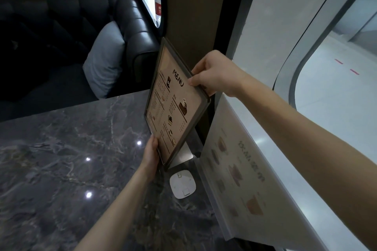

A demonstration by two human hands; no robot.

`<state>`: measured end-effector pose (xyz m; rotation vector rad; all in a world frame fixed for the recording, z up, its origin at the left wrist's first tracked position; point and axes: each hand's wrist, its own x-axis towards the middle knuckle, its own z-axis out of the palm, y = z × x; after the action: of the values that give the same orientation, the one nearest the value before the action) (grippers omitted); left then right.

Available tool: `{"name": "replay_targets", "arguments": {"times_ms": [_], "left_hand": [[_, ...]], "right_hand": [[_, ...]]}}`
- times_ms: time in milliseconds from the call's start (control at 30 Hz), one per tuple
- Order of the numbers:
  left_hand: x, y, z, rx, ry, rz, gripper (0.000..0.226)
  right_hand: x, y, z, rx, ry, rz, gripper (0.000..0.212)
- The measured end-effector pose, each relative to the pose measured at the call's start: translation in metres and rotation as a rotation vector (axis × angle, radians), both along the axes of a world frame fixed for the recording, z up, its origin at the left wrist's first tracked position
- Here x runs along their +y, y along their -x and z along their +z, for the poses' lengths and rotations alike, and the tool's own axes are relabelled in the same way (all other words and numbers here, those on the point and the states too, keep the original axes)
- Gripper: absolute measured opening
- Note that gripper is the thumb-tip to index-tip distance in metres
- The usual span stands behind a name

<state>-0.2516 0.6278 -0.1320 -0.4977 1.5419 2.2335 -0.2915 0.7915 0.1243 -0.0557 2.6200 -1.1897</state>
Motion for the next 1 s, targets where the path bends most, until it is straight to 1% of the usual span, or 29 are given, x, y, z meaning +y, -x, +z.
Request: {"name": "replay_targets", "arguments": {"times_ms": [67, 200, 267, 400, 533, 667, 733, 800, 867, 933, 1000], "left_hand": [[0.001, 0.004, 0.002, -0.006, 0.009, -0.011, 0.04], [0.006, 0.011, 0.01, -0.027, 0.021, -0.073, 0.053], [0.013, 0.012, 0.013, -0.032, 0.028, -0.093, 0.054], [0.025, 0.008, 0.019, -0.006, 0.048, -0.084, 0.05], [0.031, 0.007, 0.015, 0.051, 0.081, -0.077, 0.04], [0.035, 0.003, 0.014, 0.063, 0.102, -0.103, 0.036], [0.036, 0.003, 0.014, 0.068, 0.115, -0.099, 0.035], [0.036, 0.001, 0.016, 0.059, 0.119, -0.1, 0.034], [0.036, 0.0, 0.018, 0.069, 0.114, -0.105, 0.034], [0.035, 0.0, 0.017, 0.081, 0.102, -0.119, 0.034], [0.035, -0.002, 0.017, 0.092, 0.094, -0.139, 0.034]], "right_hand": [[0.001, 0.001, -0.001, 0.003, -0.005, -0.027, 0.016], [0.006, 0.002, -0.003, 0.012, -0.026, -0.076, 0.014], [0.01, 0.001, -0.001, 0.029, -0.041, -0.09, 0.013], [0.016, -0.002, 0.0, 0.067, -0.068, -0.111, 0.015], [0.018, -0.006, -0.005, 0.177, -0.12, -0.135, 0.016], [0.021, -0.015, -0.013, 0.258, -0.086, -0.21, 0.018], [0.024, -0.02, -0.013, 0.242, -0.099, -0.214, 0.019], [0.028, -0.024, -0.01, 0.158, -0.121, -0.18, 0.016], [0.031, -0.026, -0.007, 0.09, -0.075, -0.157, 0.014], [0.032, -0.027, -0.006, 0.076, -0.045, -0.16, 0.013], [0.032, -0.027, -0.005, 0.079, -0.056, -0.166, 0.015]]}}
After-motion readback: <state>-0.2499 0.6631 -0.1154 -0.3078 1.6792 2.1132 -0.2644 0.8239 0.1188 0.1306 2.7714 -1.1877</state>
